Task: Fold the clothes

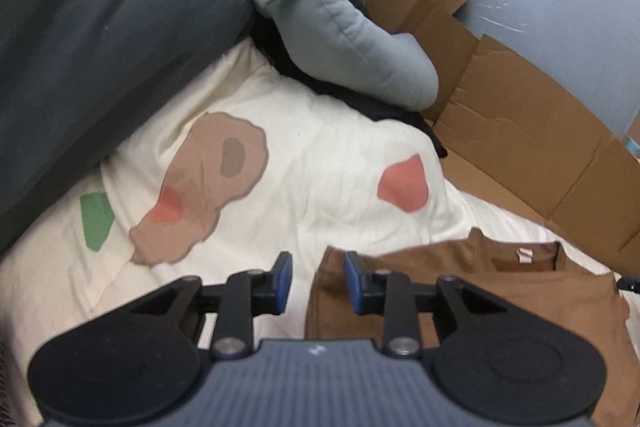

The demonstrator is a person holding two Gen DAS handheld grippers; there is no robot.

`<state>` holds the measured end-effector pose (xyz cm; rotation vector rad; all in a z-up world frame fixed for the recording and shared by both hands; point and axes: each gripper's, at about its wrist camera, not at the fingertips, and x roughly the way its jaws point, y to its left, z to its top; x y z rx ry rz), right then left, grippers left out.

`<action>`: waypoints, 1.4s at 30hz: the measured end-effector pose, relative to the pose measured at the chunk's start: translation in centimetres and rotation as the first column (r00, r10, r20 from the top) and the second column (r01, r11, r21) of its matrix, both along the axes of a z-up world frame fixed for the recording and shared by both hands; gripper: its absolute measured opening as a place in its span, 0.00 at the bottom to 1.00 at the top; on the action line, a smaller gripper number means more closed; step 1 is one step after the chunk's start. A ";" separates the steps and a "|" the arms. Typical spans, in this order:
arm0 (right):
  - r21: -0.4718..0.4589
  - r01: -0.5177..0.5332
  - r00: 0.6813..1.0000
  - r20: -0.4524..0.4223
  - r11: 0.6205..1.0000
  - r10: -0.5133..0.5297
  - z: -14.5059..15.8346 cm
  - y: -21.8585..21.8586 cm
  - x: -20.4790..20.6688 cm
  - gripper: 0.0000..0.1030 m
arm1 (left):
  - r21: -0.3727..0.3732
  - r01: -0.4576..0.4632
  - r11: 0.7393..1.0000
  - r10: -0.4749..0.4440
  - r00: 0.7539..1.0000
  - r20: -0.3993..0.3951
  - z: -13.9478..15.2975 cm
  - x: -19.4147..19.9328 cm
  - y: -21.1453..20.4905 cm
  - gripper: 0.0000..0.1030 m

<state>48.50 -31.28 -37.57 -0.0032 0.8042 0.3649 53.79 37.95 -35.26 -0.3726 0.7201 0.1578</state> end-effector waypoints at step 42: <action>-0.172 -0.146 0.985 0.071 0.974 0.160 -0.6 4.1 1.5 0.19 | 0.058 0.105 0.993 -0.103 0.994 -0.033 -3.0 2.9 -0.9 0.32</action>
